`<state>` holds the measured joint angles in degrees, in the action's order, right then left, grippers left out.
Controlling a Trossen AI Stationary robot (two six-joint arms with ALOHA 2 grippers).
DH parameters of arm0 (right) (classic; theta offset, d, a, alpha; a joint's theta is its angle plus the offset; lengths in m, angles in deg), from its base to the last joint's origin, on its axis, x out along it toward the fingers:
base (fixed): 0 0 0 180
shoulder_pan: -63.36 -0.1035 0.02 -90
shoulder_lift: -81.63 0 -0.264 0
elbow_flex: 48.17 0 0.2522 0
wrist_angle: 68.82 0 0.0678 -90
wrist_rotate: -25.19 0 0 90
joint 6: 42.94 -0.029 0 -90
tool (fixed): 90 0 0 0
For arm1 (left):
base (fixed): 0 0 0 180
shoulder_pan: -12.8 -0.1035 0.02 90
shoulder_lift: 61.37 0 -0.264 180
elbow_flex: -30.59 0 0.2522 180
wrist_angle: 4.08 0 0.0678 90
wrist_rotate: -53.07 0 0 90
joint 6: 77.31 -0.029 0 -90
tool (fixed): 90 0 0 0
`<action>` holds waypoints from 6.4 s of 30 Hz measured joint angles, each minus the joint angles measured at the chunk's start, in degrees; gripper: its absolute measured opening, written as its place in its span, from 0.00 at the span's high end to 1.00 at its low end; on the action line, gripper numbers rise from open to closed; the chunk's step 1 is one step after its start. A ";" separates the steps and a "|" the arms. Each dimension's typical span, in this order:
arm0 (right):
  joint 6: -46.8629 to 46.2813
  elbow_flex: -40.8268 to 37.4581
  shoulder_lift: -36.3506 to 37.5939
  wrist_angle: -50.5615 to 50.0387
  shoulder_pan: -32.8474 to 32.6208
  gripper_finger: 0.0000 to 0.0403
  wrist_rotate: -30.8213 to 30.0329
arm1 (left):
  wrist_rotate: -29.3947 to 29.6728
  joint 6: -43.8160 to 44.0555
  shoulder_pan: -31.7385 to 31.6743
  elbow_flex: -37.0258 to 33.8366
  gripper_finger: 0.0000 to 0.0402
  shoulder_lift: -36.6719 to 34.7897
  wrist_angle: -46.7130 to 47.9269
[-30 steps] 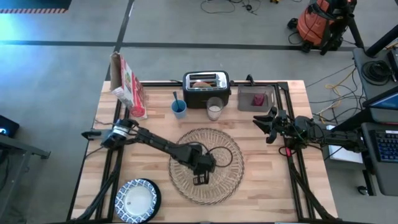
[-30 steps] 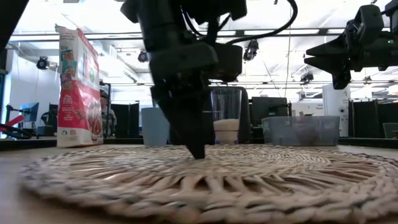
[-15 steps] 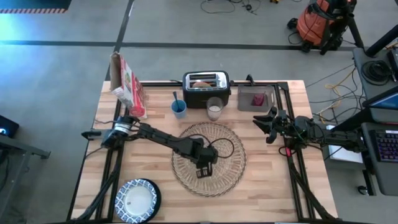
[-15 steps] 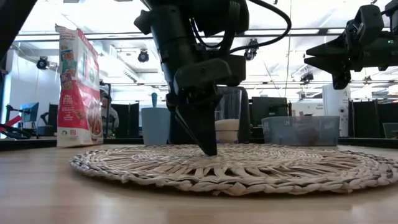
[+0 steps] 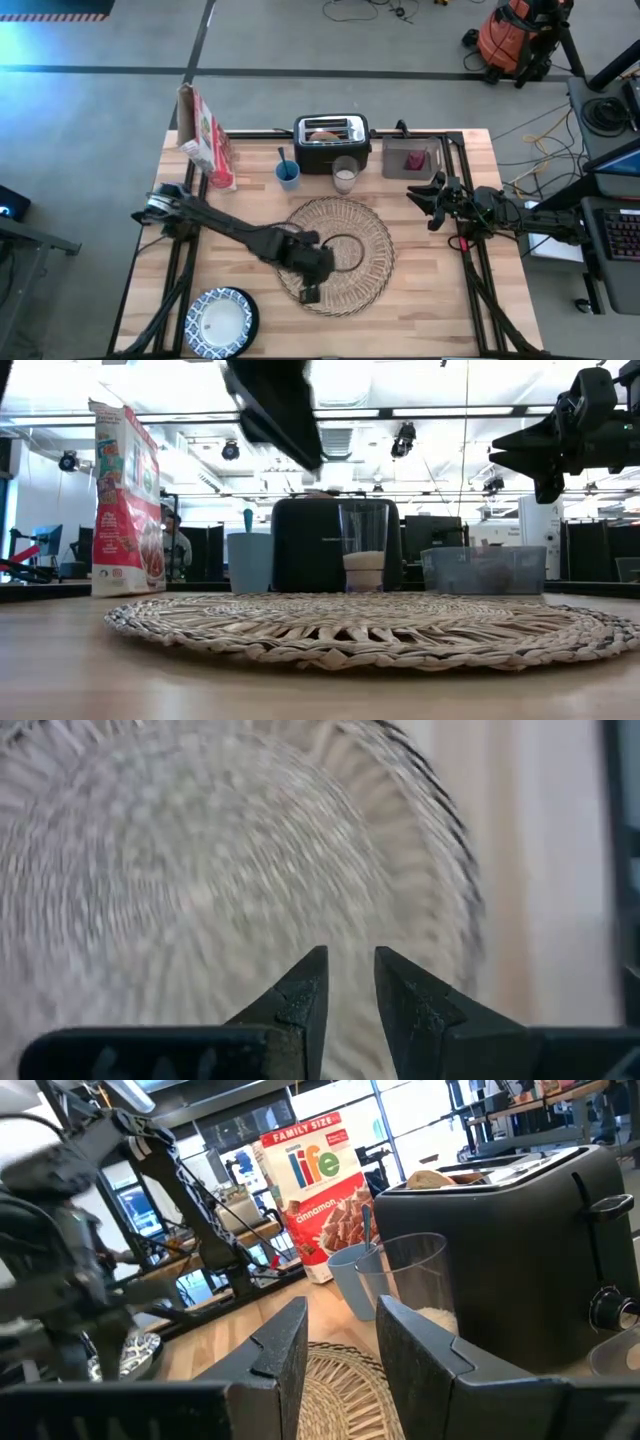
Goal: Arrange a breakfast setting
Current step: Put the white bowl on the brown mat, then put the black plate on the brown mat
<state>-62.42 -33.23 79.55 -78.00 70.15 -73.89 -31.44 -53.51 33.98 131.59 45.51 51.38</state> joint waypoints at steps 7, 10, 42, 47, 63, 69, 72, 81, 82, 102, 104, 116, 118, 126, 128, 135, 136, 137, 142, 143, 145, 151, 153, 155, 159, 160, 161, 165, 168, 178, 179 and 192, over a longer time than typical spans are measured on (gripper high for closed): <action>0.00 -0.01 0.00 0.00 0.00 0.72 -0.01 | 6.73 17.68 10.56 -0.07 0.83 -4.37 14.24; 0.00 -0.01 0.01 0.00 -0.01 0.72 -0.02 | 7.35 27.72 15.88 -0.07 0.83 -4.48 21.88; 0.00 -0.01 0.02 0.00 -0.01 0.72 -0.01 | -5.96 37.14 27.81 -17.64 0.52 -7.70 23.56; 0.00 0.01 0.00 0.00 0.00 0.72 -0.02 | -3.46 34.36 27.68 -19.27 0.52 -8.46 23.93; 0.00 -0.01 0.02 0.00 -0.01 0.72 -0.02 | -3.14 32.01 26.81 -24.28 0.60 -8.44 16.27; 0.00 -0.01 0.02 0.00 0.00 0.72 -0.02 | -3.14 32.10 26.81 -24.28 0.77 -8.44 16.24; 0.00 0.00 0.00 0.00 -0.02 0.72 -0.02 | -3.20 32.13 26.81 -24.28 0.87 -8.44 16.00; 0.00 0.01 0.00 0.00 -0.02 0.72 -0.02 | -5.40 32.21 26.78 -24.16 0.99 -8.46 16.34; 0.00 0.01 0.02 0.00 0.00 0.72 -0.02 | -5.88 32.21 26.81 -23.88 0.99 -8.46 16.45; 0.00 0.00 0.02 0.00 -0.01 0.72 -0.02 | -5.96 22.72 18.12 -9.98 0.99 -8.89 27.60; 0.00 -0.01 0.02 0.00 0.00 0.72 -0.02 | -5.84 19.47 16.42 -8.78 0.99 -8.99 27.67; 0.00 -0.01 0.02 0.00 -0.02 0.72 0.00 | 5.54 4.75 2.15 -4.42 0.99 -9.03 21.06; 0.00 -0.01 0.00 0.00 -0.02 0.72 -0.02 | 5.56 2.94 -0.13 -4.43 0.99 -8.72 19.61; 0.00 -0.01 0.00 0.00 0.00 0.72 -0.02 | 3.62 -2.13 -7.87 -4.46 0.99 -6.19 13.29; 0.00 0.00 0.00 0.00 -0.01 0.72 -0.01 | 2.96 -2.70 -9.20 -4.50 0.99 -5.13 13.05; 0.00 0.01 0.02 0.00 0.00 0.72 -0.02 | 2.96 -4.50 -12.14 -4.50 0.99 -2.29 12.92; 0.00 0.01 0.00 0.00 -0.02 0.72 0.00 | 2.96 -4.82 -12.41 -4.50 0.99 -2.00 12.90; 0.00 -0.01 0.01 0.00 -0.01 0.72 0.00 | 2.97 -5.20 -12.65 -4.50 0.99 -1.69 12.87; 0.00 0.00 0.01 0.00 -0.02 0.72 0.00 | 4.63 -8.52 -13.61 -4.52 0.95 -0.09 12.09; 0.00 0.01 0.02 0.00 0.00 0.72 0.00 | 5.07 -9.16 -13.78 -4.52 0.94 0.21 11.86; 0.00 -0.01 0.01 0.01 -0.02 0.72 0.00 | 5.57 -9.77 -14.09 -4.52 0.92 0.61 11.58; 0.00 -0.01 0.02 0.00 0.00 0.72 -0.02 | 8.76 -9.78 -14.35 -4.52 0.89 1.18 11.69; 0.00 0.01 0.00 0.00 -0.01 0.72 0.00 | 9.84 -9.69 -14.35 -4.52 0.87 1.18 11.27; 0.00 0.01 0.02 0.00 -0.02 0.72 -0.02 | 10.08 -9.65 -14.35 -4.52 0.85 1.18 10.96; 0.00 -0.01 0.00 0.00 0.00 0.72 0.00 | 10.10 -9.59 -14.35 -4.52 0.79 1.18 10.78; 0.00 0.01 0.02 0.00 0.00 0.72 -0.01 | 10.11 -9.46 -14.34 -4.52 0.77 1.18 10.77; 0.00 -0.01 0.02 0.00 -0.01 0.72 -0.02 | 10.12 -9.29 -14.33 -4.52 0.75 1.18 10.78; 0.00 -0.01 0.00 0.00 0.00 0.72 -0.02 | 9.65 -8.40 -13.94 -4.54 0.69 0.73 12.62; 0.00 0.00 0.01 0.00 0.00 0.72 -0.02 | 7.89 -7.47 -12.59 -4.55 0.67 -1.03 14.82; 0.00 -0.01 0.00 0.00 -0.01 0.72 0.00 | 7.06 16.64 1.26 -4.55 0.66 -7.87 24.76; 0.00 0.00 0.01 0.00 0.00 0.72 -0.02 | 6.99 19.15 3.26 -4.55 0.66 -7.92 26.45; 0.00 -0.01 0.01 0.00 -0.01 0.72 -0.02 | -3.56 62.08 22.22 -4.55 0.66 -3.75 28.35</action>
<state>-62.42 -33.24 79.55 -78.00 70.15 -73.91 -35.00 8.57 56.21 127.05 41.76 79.73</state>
